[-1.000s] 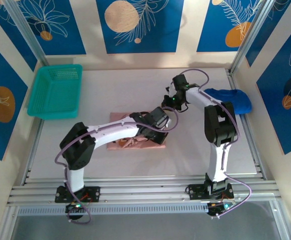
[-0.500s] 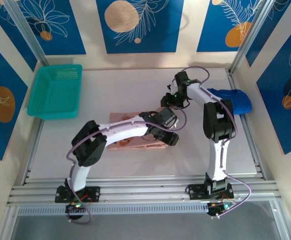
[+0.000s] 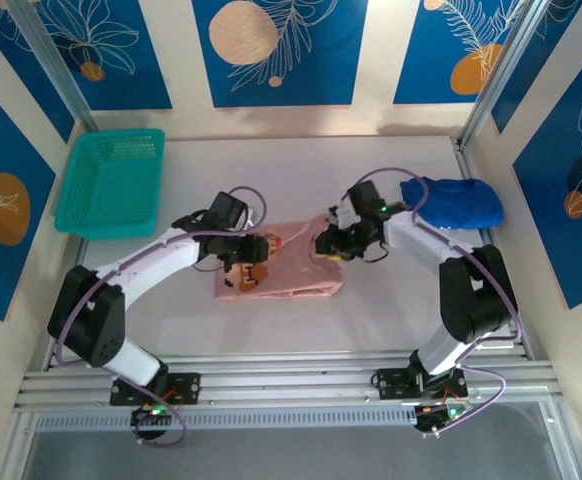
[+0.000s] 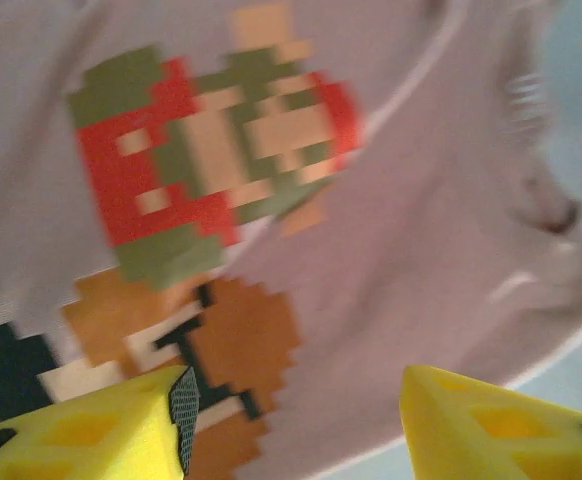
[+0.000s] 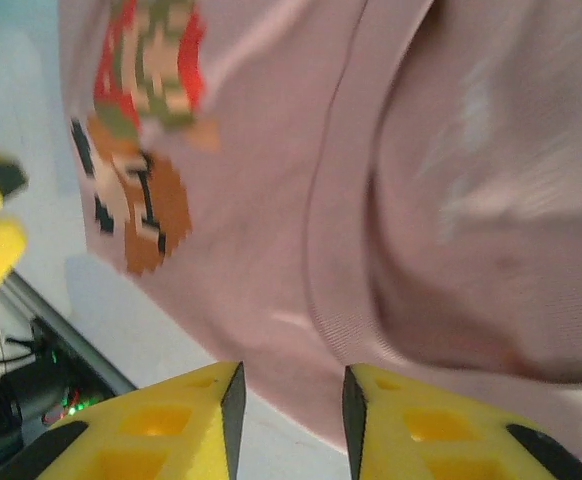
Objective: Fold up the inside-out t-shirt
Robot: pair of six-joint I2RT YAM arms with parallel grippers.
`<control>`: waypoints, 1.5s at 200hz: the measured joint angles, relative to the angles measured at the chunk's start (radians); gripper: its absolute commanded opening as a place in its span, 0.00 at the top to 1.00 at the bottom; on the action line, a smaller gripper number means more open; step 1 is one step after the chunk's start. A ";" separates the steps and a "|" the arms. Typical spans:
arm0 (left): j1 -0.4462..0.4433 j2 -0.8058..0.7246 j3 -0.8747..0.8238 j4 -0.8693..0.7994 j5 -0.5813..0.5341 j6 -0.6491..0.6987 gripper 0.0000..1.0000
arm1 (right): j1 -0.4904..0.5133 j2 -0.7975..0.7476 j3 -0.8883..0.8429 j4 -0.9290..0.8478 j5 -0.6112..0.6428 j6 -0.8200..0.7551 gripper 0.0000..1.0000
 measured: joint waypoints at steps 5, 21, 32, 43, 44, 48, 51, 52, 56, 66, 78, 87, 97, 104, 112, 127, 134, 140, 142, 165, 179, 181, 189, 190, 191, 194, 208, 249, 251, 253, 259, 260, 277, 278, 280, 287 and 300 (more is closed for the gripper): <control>0.006 0.012 -0.006 0.000 0.000 0.000 0.44 | 0.021 0.004 -0.016 0.010 -0.004 0.014 0.69; 0.014 0.042 -0.027 0.003 -0.005 0.003 0.44 | 0.063 0.030 -0.061 0.039 -0.012 0.049 0.71; 0.015 0.053 -0.047 0.011 -0.007 0.008 0.44 | 0.075 0.050 -0.085 0.054 -0.011 0.071 0.73; 0.015 0.063 -0.073 0.020 -0.010 0.010 0.43 | 0.081 0.068 -0.108 0.061 -0.005 0.086 0.74; 0.015 0.063 -0.075 0.021 -0.010 0.010 0.43 | 0.081 0.069 -0.110 0.061 -0.004 0.087 0.74; 0.015 0.066 -0.087 0.026 -0.011 0.010 0.44 | 0.081 0.073 -0.118 0.061 0.000 0.090 0.75; 0.015 0.068 -0.096 0.029 -0.011 0.010 0.43 | 0.081 0.075 -0.126 0.060 0.005 0.095 0.75; 0.015 0.068 -0.100 0.031 -0.011 0.010 0.43 | 0.081 0.076 -0.127 0.060 0.007 0.095 0.75; 0.015 0.070 -0.115 0.037 -0.012 0.010 0.43 | 0.080 0.077 -0.137 0.059 0.013 0.098 0.75; 0.011 0.069 -0.153 0.052 -0.014 0.010 0.43 | 0.080 0.077 -0.154 0.055 0.024 0.105 0.75; 0.005 0.067 -0.192 0.069 -0.016 0.010 0.42 | 0.077 0.076 -0.167 0.054 0.030 0.112 0.75; -0.004 0.047 -0.204 0.088 -0.017 0.010 0.42 | 0.074 0.068 -0.170 0.053 0.034 0.112 0.74; -0.022 0.027 -0.215 0.094 -0.018 0.010 0.41 | 0.068 0.058 -0.172 0.044 0.046 0.111 0.73; -0.035 0.018 -0.219 0.090 -0.018 0.010 0.41 | 0.060 0.049 -0.173 0.029 0.061 0.111 0.72; -0.050 0.005 -0.220 0.083 -0.017 0.010 0.40 | 0.048 0.036 -0.172 0.013 0.079 0.107 0.70; -0.064 -0.043 -0.219 0.078 -0.017 0.018 0.38 | 0.024 -0.005 -0.168 -0.020 0.114 0.093 0.67; -0.068 -0.066 -0.214 0.079 -0.018 0.024 0.36 | 0.016 -0.029 -0.162 -0.029 0.125 0.086 0.65; -0.068 -0.082 -0.202 0.079 -0.017 0.030 0.36 | 0.011 -0.046 -0.153 -0.029 0.129 0.082 0.65; -0.068 -0.085 -0.195 0.079 -0.017 0.034 0.36 | 0.010 -0.052 -0.150 -0.029 0.128 0.082 0.65; -0.063 -0.032 -0.047 0.084 -0.005 0.051 0.36 | 0.029 -0.077 -0.098 0.032 0.118 0.090 0.65; -0.059 0.061 0.075 0.108 0.006 0.062 0.36 | 0.054 -0.070 -0.086 0.093 0.105 0.117 0.67; -0.058 0.079 0.092 0.114 0.006 0.063 0.36 | 0.057 -0.068 -0.086 0.103 0.103 0.122 0.68; -0.051 0.145 0.156 0.126 0.012 0.064 0.37 | 0.066 -0.058 -0.087 0.128 0.096 0.142 0.70; -0.051 0.150 0.161 0.126 0.013 0.064 0.37 | 0.068 -0.056 -0.087 0.130 0.093 0.148 0.70; -0.050 0.154 0.166 0.126 0.014 0.065 0.37 | 0.069 -0.055 -0.087 0.132 0.093 0.151 0.71; -0.047 0.183 0.190 0.130 0.015 0.067 0.37 | 0.073 -0.049 -0.087 0.139 0.092 0.157 0.71; -0.026 0.282 0.257 0.135 0.025 0.072 0.37 | 0.082 -0.023 -0.090 0.163 0.083 0.195 0.73; 0.042 0.438 0.302 0.094 0.029 0.090 0.37 | 0.076 0.024 -0.140 0.161 0.094 0.246 0.73; 0.043 0.440 0.302 0.092 0.029 0.090 0.37 | 0.075 0.026 -0.142 0.160 0.095 0.246 0.74; 0.045 0.442 0.302 0.091 0.030 0.090 0.37 | 0.073 0.029 -0.142 0.157 0.095 0.246 0.74; 0.051 0.448 0.302 0.087 0.031 0.091 0.37 | 0.066 0.036 -0.142 0.150 0.098 0.245 0.73; 0.052 0.449 0.302 0.087 0.031 0.092 0.37 | 0.065 0.037 -0.142 0.150 0.098 0.245 0.73; 0.059 0.451 0.301 0.087 0.032 0.102 0.38 | 0.031 0.072 -0.142 0.132 0.113 0.228 0.73; 0.059 0.451 0.300 0.088 0.032 0.102 0.38 | 0.029 0.073 -0.142 0.131 0.113 0.227 0.73; 0.060 0.451 0.299 0.089 0.032 0.104 0.38 | 0.025 0.077 -0.142 0.129 0.113 0.227 0.73; 0.060 0.449 0.290 0.094 0.032 0.108 0.38 | 0.009 0.092 -0.137 0.119 0.108 0.216 0.73; 0.060 0.429 0.254 0.121 0.032 0.112 0.38 | -0.010 0.106 -0.109 0.095 0.115 0.193 0.73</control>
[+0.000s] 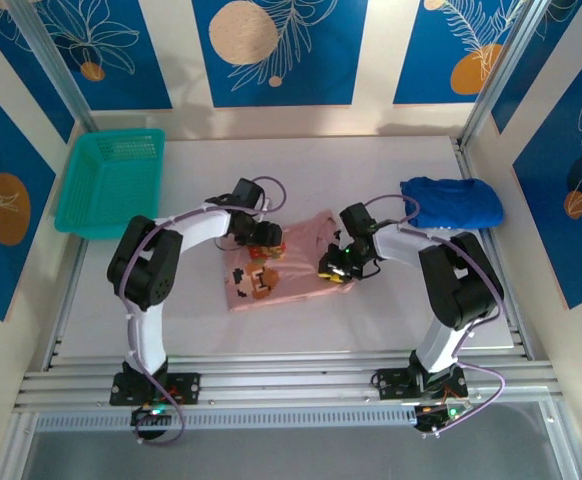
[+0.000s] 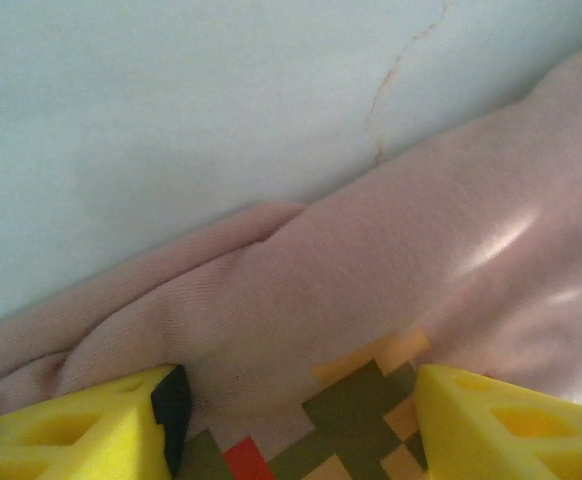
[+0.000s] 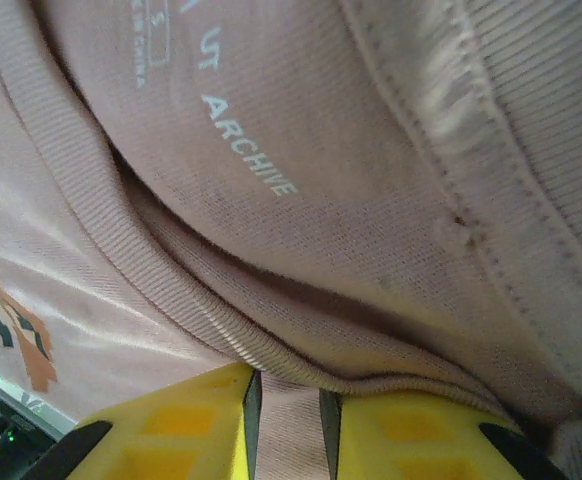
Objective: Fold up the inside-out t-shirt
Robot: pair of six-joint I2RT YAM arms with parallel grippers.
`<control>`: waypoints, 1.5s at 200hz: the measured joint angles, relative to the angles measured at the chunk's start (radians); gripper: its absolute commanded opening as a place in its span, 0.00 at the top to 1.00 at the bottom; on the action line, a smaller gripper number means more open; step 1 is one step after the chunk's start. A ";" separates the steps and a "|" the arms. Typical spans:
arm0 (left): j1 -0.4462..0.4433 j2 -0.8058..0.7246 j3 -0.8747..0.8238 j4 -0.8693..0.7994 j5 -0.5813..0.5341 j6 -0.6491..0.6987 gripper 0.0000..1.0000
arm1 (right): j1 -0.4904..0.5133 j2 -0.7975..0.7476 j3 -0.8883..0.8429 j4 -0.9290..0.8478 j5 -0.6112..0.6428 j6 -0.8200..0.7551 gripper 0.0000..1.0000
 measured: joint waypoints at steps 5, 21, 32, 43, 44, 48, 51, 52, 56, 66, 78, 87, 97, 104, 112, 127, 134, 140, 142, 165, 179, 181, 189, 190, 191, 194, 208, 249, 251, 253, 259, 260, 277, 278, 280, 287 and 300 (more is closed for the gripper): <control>0.000 -0.014 -0.019 0.009 0.000 -0.001 0.38 | -0.008 0.008 0.013 -0.009 0.009 -0.012 0.73; -0.004 -0.074 -0.105 0.031 0.004 -0.016 0.37 | -0.040 0.043 0.066 -0.038 0.027 -0.046 0.73; -0.015 -0.124 -0.170 0.047 0.007 -0.042 0.37 | -0.061 0.074 0.114 -0.060 0.040 -0.069 0.73; -0.037 -0.183 -0.241 0.061 0.008 -0.079 0.37 | -0.080 0.117 0.180 -0.084 0.058 -0.094 0.73; -0.038 -0.186 -0.246 0.063 0.007 -0.082 0.37 | -0.081 0.120 0.185 -0.086 0.059 -0.096 0.73; -0.047 -0.207 -0.271 0.069 0.008 -0.093 0.37 | -0.086 0.139 0.216 -0.093 0.066 -0.103 0.72; -0.056 -0.224 -0.291 0.073 0.007 -0.111 0.37 | -0.090 0.155 0.238 -0.101 0.071 -0.111 0.72; -0.058 -0.227 -0.295 0.076 0.007 -0.113 0.37 | -0.091 0.161 0.249 -0.105 0.073 -0.113 0.72; -0.072 -0.246 -0.318 0.080 0.008 -0.126 0.36 | -0.094 0.185 0.284 -0.111 0.080 -0.124 0.71; -0.110 -0.282 -0.361 0.092 0.013 -0.166 0.36 | -0.096 0.245 0.379 -0.132 0.089 -0.147 0.69; -0.163 -0.303 -0.385 0.109 0.040 -0.203 0.36 | -0.097 0.318 0.501 -0.151 0.096 -0.181 0.67; -0.191 -0.306 -0.385 0.123 0.062 -0.220 0.35 | -0.093 0.360 0.586 -0.160 0.099 -0.206 0.65; -0.216 -0.311 -0.382 0.142 0.088 -0.227 0.34 | -0.087 0.382 0.656 -0.166 0.100 -0.236 0.63; -0.220 -0.319 -0.378 0.150 0.094 -0.229 0.33 | -0.082 0.384 0.683 -0.170 0.100 -0.253 0.61; -0.213 -0.333 -0.375 0.154 0.093 -0.226 0.33 | -0.079 0.372 0.696 -0.168 0.101 -0.273 0.59; -0.164 -0.361 -0.354 0.155 0.092 -0.215 0.32 | -0.077 0.319 0.669 -0.166 0.103 -0.304 0.55; -0.128 -0.365 -0.337 0.157 0.093 -0.210 0.32 | -0.080 0.283 0.635 -0.159 0.103 -0.310 0.54; -0.091 -0.362 -0.318 0.159 0.093 -0.208 0.33 | -0.086 0.248 0.600 -0.154 0.101 -0.312 0.53; -0.078 -0.360 -0.310 0.159 0.092 -0.208 0.33 | -0.089 0.235 0.587 -0.154 0.101 -0.312 0.53; 0.054 -0.286 -0.202 0.163 0.110 -0.207 0.36 | -0.130 0.133 0.468 -0.138 0.073 -0.310 0.53; 0.094 -0.227 -0.144 0.171 0.128 -0.203 0.37 | -0.149 0.117 0.427 -0.114 0.041 -0.303 0.54; 0.097 -0.220 -0.136 0.171 0.132 -0.202 0.37 | -0.150 0.117 0.425 -0.111 0.037 -0.301 0.55; 0.097 -0.188 -0.109 0.172 0.150 -0.199 0.38 | -0.148 0.124 0.417 -0.095 0.014 -0.292 0.56; 0.097 -0.185 -0.106 0.172 0.152 -0.199 0.38 | -0.147 0.127 0.417 -0.092 0.010 -0.291 0.56; 0.096 -0.179 -0.101 0.171 0.156 -0.198 0.38 | -0.147 0.128 0.417 -0.091 0.007 -0.291 0.56; 0.093 -0.169 -0.092 0.171 0.164 -0.196 0.38 | -0.145 0.132 0.416 -0.086 -0.001 -0.285 0.57; 0.077 -0.122 -0.054 0.171 0.191 -0.190 0.38 | -0.129 0.161 0.418 -0.050 -0.040 -0.269 0.58; 0.048 -0.034 -0.008 0.175 0.235 -0.184 0.38 | -0.107 0.294 0.466 -0.015 -0.089 -0.238 0.63; 0.048 -0.029 -0.005 0.175 0.235 -0.183 0.38 | -0.108 0.300 0.468 -0.016 -0.089 -0.238 0.63; 0.048 -0.024 -0.003 0.174 0.235 -0.181 0.38 | -0.109 0.305 0.470 -0.016 -0.089 -0.237 0.64; 0.047 -0.011 0.002 0.175 0.232 -0.180 0.38 | -0.112 0.317 0.474 -0.020 -0.088 -0.235 0.64; 0.047 -0.008 0.003 0.175 0.231 -0.181 0.38 | -0.113 0.320 0.475 -0.020 -0.088 -0.235 0.64; 0.049 0.023 0.013 0.171 0.215 -0.175 0.38 | -0.129 0.346 0.487 -0.031 -0.084 -0.235 0.64; 0.049 0.025 0.013 0.171 0.213 -0.173 0.38 | -0.130 0.348 0.488 -0.031 -0.084 -0.235 0.64; 0.049 0.027 0.013 0.169 0.211 -0.172 0.38 | -0.132 0.350 0.489 -0.034 -0.082 -0.235 0.64; 0.049 0.031 0.012 0.162 0.201 -0.164 0.38 | -0.141 0.356 0.494 -0.042 -0.078 -0.235 0.64; 0.050 0.029 0.006 0.150 0.181 -0.152 0.39 | -0.156 0.358 0.500 -0.058 -0.073 -0.238 0.64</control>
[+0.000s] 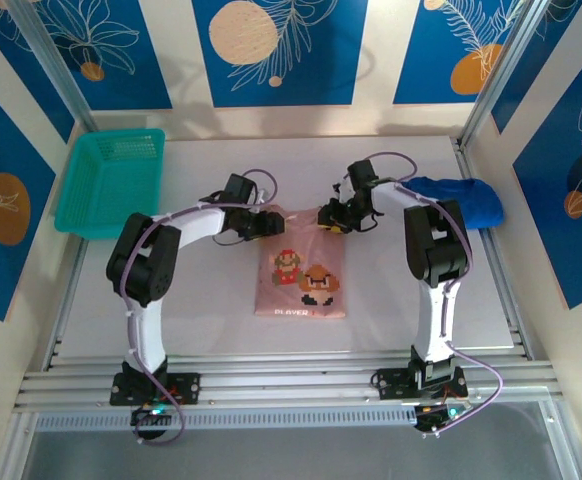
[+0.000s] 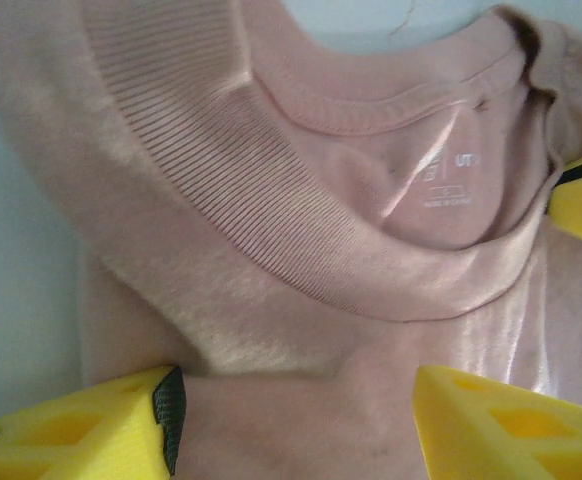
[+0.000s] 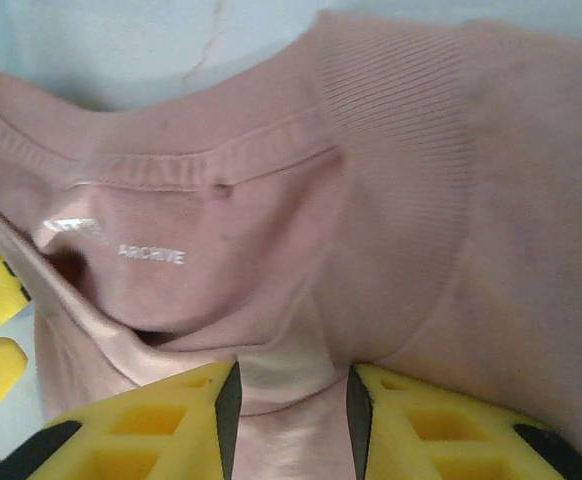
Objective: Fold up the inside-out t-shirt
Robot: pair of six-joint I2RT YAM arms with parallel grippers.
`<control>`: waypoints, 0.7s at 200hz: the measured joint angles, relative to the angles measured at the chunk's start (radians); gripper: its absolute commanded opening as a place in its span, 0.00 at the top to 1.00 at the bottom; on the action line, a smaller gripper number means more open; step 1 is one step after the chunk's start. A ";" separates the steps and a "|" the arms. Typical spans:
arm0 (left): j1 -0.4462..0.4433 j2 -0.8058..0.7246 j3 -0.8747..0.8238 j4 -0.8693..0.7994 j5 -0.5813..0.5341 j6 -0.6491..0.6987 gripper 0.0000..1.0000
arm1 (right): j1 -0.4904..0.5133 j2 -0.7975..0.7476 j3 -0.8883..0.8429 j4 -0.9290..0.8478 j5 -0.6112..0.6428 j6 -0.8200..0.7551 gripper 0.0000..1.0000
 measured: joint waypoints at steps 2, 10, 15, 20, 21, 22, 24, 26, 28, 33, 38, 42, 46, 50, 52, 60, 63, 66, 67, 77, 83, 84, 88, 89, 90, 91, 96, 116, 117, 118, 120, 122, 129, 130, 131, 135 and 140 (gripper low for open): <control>0.000 0.000 -0.001 0.000 -0.003 0.003 0.38 | -0.001 0.000 0.001 -0.001 0.000 -0.001 0.64; 0.000 -0.005 -0.006 -0.002 -0.015 0.014 0.38 | -0.010 0.000 0.009 -0.013 0.002 -0.003 0.64; 0.001 -0.008 -0.011 -0.002 -0.021 0.018 0.38 | -0.015 0.000 0.014 -0.017 0.003 -0.005 0.64; 0.002 -0.014 -0.018 -0.006 -0.028 0.024 0.38 | -0.019 0.000 0.020 -0.020 0.003 -0.008 0.64; 0.003 -0.015 -0.021 -0.007 -0.029 0.024 0.38 | -0.020 0.000 0.021 -0.020 0.003 -0.009 0.64; 0.003 -0.016 -0.022 -0.008 -0.029 0.024 0.38 | -0.020 0.000 0.021 -0.021 0.003 -0.008 0.64; 0.004 -0.021 -0.025 -0.010 -0.031 0.028 0.38 | -0.021 0.000 0.023 -0.021 0.003 -0.010 0.64; 0.005 -0.023 -0.029 -0.013 -0.035 0.031 0.38 | -0.023 0.000 0.025 -0.022 0.002 -0.013 0.63; 0.006 -0.026 -0.031 -0.015 -0.037 0.032 0.38 | -0.024 0.000 0.026 -0.023 0.002 -0.013 0.63; 0.008 -0.035 -0.038 -0.024 -0.042 0.039 0.38 | -0.026 -0.003 0.027 -0.022 0.002 -0.017 0.62; 0.012 -0.046 -0.045 -0.029 -0.045 0.043 0.37 | -0.029 -0.008 0.027 -0.023 0.002 -0.019 0.61; 0.014 -0.053 -0.049 -0.034 -0.048 0.047 0.37 | -0.032 -0.010 0.027 -0.027 0.001 -0.023 0.60; 0.017 -0.062 -0.051 -0.040 -0.049 0.053 0.36 | -0.033 -0.016 0.027 -0.027 0.001 -0.024 0.59; 0.019 -0.070 -0.052 -0.044 -0.053 0.055 0.35 | -0.035 -0.020 0.027 -0.029 0.000 -0.027 0.57; 0.020 -0.074 -0.052 -0.046 -0.053 0.059 0.35 | -0.035 -0.025 0.027 -0.031 0.000 -0.027 0.57; 0.024 -0.090 -0.052 -0.047 -0.056 0.070 0.34 | -0.037 -0.041 0.027 -0.034 0.000 -0.032 0.54; 0.026 -0.096 -0.052 -0.047 -0.058 0.070 0.34 | -0.037 -0.047 0.026 -0.035 0.000 -0.036 0.53; 0.027 -0.103 -0.052 -0.047 -0.060 0.077 0.33 | -0.038 -0.055 0.026 -0.037 0.002 -0.035 0.52; 0.028 -0.104 -0.052 -0.047 -0.060 0.077 0.33 | -0.039 -0.058 0.026 -0.038 0.003 -0.038 0.51; 0.033 -0.116 -0.047 -0.049 -0.063 0.085 0.32 | -0.043 -0.083 0.026 -0.041 0.007 -0.041 0.46; 0.036 -0.115 -0.038 -0.051 -0.063 0.090 0.31 | -0.045 -0.096 0.026 -0.042 0.011 -0.045 0.44; 0.037 -0.115 -0.037 -0.051 -0.063 0.091 0.31 | -0.045 -0.098 0.026 -0.043 0.011 -0.044 0.43; 0.040 -0.111 -0.029 -0.051 -0.063 0.095 0.31 | -0.048 -0.106 0.026 -0.045 0.014 -0.047 0.40; 0.040 -0.111 -0.028 -0.052 -0.063 0.095 0.30 | -0.049 -0.107 0.026 -0.045 0.014 -0.047 0.40; 0.041 -0.110 -0.027 -0.052 -0.062 0.096 0.30 | -0.050 -0.108 0.026 -0.045 0.014 -0.046 0.39; 0.042 -0.108 -0.024 -0.052 -0.062 0.098 0.30 | -0.051 -0.109 0.026 -0.045 0.014 -0.044 0.39; 0.045 -0.101 -0.013 -0.055 -0.062 0.102 0.29 | -0.056 -0.113 0.026 -0.046 0.016 -0.048 0.37; 0.056 -0.050 0.051 -0.074 -0.062 0.121 0.23 | -0.082 -0.110 0.026 -0.050 0.029 -0.049 0.32; 0.056 -0.047 0.054 -0.075 -0.062 0.122 0.22 | -0.082 -0.109 0.026 -0.051 0.029 -0.048 0.32; 0.056 -0.042 0.060 -0.076 -0.062 0.127 0.22 | -0.083 -0.109 0.026 -0.051 0.029 -0.048 0.32; 0.056 -0.036 0.065 -0.079 -0.062 0.130 0.22 | -0.084 -0.106 0.026 -0.053 0.030 -0.046 0.31; 0.057 -0.030 0.074 -0.082 -0.062 0.128 0.22 | -0.085 -0.103 0.026 -0.053 0.031 -0.048 0.31; 0.058 -0.006 0.100 -0.089 -0.062 0.135 0.21 | -0.093 -0.094 0.027 -0.056 0.034 -0.048 0.30; 0.058 -0.004 0.103 -0.091 -0.062 0.135 0.21 | -0.093 -0.093 0.027 -0.056 0.034 -0.048 0.30; 0.058 0.001 0.108 -0.092 -0.062 0.137 0.21 | -0.094 -0.090 0.028 -0.056 0.036 -0.048 0.30; 0.058 0.013 0.121 -0.096 -0.061 0.142 0.20 | -0.097 -0.083 0.031 -0.060 0.037 -0.048 0.29; 0.058 0.029 0.138 -0.101 -0.060 0.146 0.20 | -0.098 -0.071 0.034 -0.063 0.041 -0.048 0.29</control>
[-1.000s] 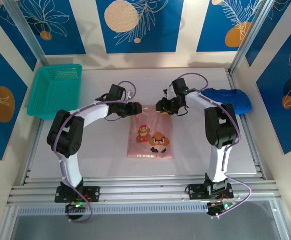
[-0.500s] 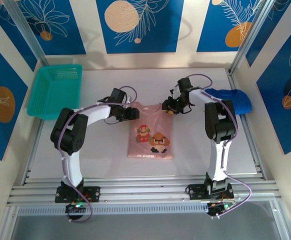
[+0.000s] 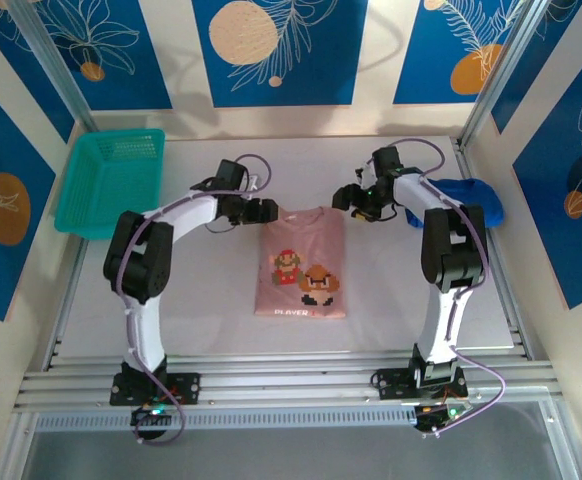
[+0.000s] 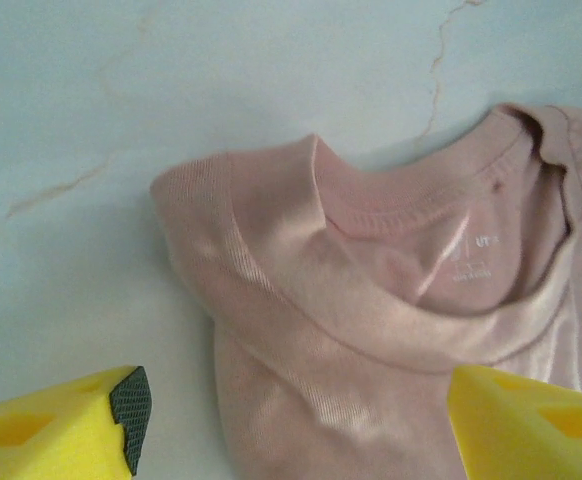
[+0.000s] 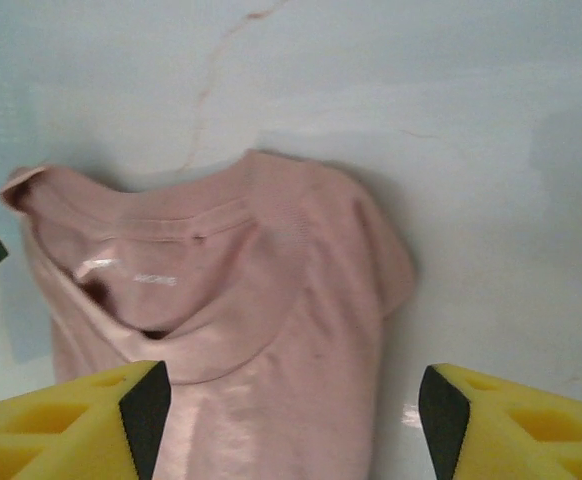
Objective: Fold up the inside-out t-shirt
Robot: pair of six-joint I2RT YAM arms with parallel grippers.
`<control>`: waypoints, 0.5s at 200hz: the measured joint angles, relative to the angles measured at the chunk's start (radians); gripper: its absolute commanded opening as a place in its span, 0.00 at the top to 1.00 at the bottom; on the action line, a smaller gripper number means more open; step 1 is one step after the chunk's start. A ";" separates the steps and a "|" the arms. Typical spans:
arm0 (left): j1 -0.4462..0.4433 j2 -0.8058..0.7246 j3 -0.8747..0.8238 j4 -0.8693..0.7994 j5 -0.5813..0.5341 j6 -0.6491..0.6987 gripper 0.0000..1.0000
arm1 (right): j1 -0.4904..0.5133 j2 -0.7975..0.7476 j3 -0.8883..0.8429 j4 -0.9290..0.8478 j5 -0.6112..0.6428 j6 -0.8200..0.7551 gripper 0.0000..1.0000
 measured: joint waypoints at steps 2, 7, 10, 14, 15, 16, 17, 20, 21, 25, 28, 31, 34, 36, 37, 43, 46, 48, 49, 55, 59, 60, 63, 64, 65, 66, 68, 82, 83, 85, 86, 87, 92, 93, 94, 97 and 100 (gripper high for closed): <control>0.000 0.007 0.007 -0.005 0.001 0.002 0.20 | 0.000 0.004 0.002 -0.002 0.001 -0.001 0.28; 0.000 0.023 0.023 -0.010 0.002 0.006 0.20 | 0.000 0.018 0.006 -0.003 0.004 -0.001 0.28; 0.000 0.030 0.032 -0.014 0.003 0.006 0.20 | 0.001 0.024 0.009 -0.004 0.006 -0.001 0.28; 0.000 0.042 0.043 -0.018 0.005 0.009 0.20 | 0.002 0.033 0.011 -0.005 0.007 -0.001 0.28; 0.000 0.045 0.047 -0.019 0.007 0.009 0.20 | 0.002 0.036 0.012 -0.005 0.008 -0.001 0.28; 0.000 0.047 0.049 -0.020 0.007 0.009 0.20 | 0.003 0.037 0.013 -0.005 0.008 -0.001 0.28; 0.000 0.051 0.053 -0.022 0.007 0.009 0.19 | 0.003 0.040 0.014 -0.006 0.008 -0.001 0.28; 0.000 0.059 0.059 -0.024 0.010 0.011 0.19 | 0.005 0.048 0.016 -0.006 0.008 -0.001 0.28; 0.000 0.061 0.061 -0.025 0.010 0.012 0.19 | 0.005 0.050 0.016 -0.006 0.008 -0.001 0.28; 0.000 0.069 0.068 -0.029 0.012 0.013 0.19 | 0.007 0.058 0.018 -0.006 0.010 -0.001 0.28; 0.000 0.076 0.073 -0.032 0.014 0.017 0.19 | 0.009 0.065 0.019 -0.006 0.011 -0.001 0.28; 0.000 0.081 0.076 -0.034 0.017 0.017 0.19 | 0.010 0.070 0.020 -0.006 0.011 -0.001 0.27; 0.000 0.087 0.079 -0.036 0.018 0.021 0.19 | 0.012 0.075 0.020 -0.006 0.011 -0.001 0.27; 0.000 0.088 0.081 -0.037 0.018 0.021 0.19 | 0.013 0.078 0.020 -0.006 0.011 -0.001 0.27; 0.000 0.090 0.082 -0.039 0.019 0.021 0.19 | 0.014 0.079 0.020 -0.006 0.012 -0.001 0.27; 0.000 0.099 0.085 -0.042 0.025 0.026 0.19 | 0.018 0.087 0.020 -0.007 0.011 -0.001 0.27; 0.000 0.103 0.085 -0.043 0.026 0.027 0.19 | 0.020 0.090 0.020 -0.007 0.012 -0.001 0.27; 0.000 0.104 0.085 -0.044 0.029 0.028 0.19 | 0.022 0.092 0.020 -0.007 0.011 -0.001 0.28; 0.000 0.105 0.085 -0.044 0.029 0.027 0.19 | 0.022 0.093 0.020 -0.008 0.011 -0.001 0.28; -0.001 0.111 0.085 -0.048 0.035 0.029 0.19 | 0.026 0.096 0.021 -0.006 0.014 -0.001 0.28; -0.001 0.115 0.085 -0.047 0.035 0.032 0.19 | 0.026 0.096 0.023 -0.008 0.014 -0.001 0.28; -0.001 0.115 0.086 -0.047 0.035 0.032 0.19 | 0.027 0.096 0.023 -0.008 0.014 -0.001 0.28; -0.001 0.116 0.087 -0.047 0.037 0.033 0.20 | 0.027 0.096 0.023 -0.006 0.013 -0.001 0.28; -0.001 0.116 0.088 -0.047 0.038 0.033 0.20 | 0.027 0.095 0.024 -0.005 0.013 -0.001 0.28; -0.001 0.116 0.088 -0.047 0.041 0.032 0.20 | 0.027 0.096 0.024 -0.005 0.013 -0.001 0.28; -0.001 0.116 0.088 -0.047 0.042 0.032 0.20 | 0.029 0.096 0.024 -0.004 0.013 0.000 0.28; -0.001 0.116 0.089 -0.047 0.044 0.032 0.20 | 0.030 0.096 0.024 -0.003 0.013 0.000 0.29; -0.003 0.117 0.089 -0.047 0.055 0.032 0.21 | 0.035 0.099 0.024 0.002 0.013 0.001 0.29; -0.003 0.117 0.089 -0.047 0.055 0.032 0.22 | 0.036 0.099 0.024 0.003 0.012 0.002 0.29; -0.003 0.117 0.089 -0.047 0.058 0.032 0.22 | 0.036 0.099 0.024 0.003 0.011 0.002 0.30; -0.003 0.117 0.089 -0.047 0.058 0.031 0.22 | 0.037 0.099 0.024 0.004 0.009 0.002 0.30; -0.003 0.117 0.089 -0.047 0.059 0.031 0.22 | 0.037 0.099 0.024 0.005 0.009 0.002 0.30; -0.002 0.117 0.089 -0.046 0.062 0.031 0.23 | 0.040 0.100 0.024 0.007 0.007 0.003 0.31; -0.002 0.117 0.089 -0.046 0.063 0.031 0.24 | 0.041 0.100 0.024 0.008 0.006 0.003 0.31; -0.002 0.117 0.089 -0.046 0.063 0.030 0.24 | 0.042 0.100 0.024 0.009 0.006 0.003 0.31; -0.002 0.117 0.089 -0.045 0.064 0.031 0.24 | 0.043 0.101 0.024 0.010 0.005 0.003 0.31; -0.002 0.117 0.088 -0.043 0.069 0.029 0.25 | 0.046 0.101 0.024 0.013 0.002 0.003 0.32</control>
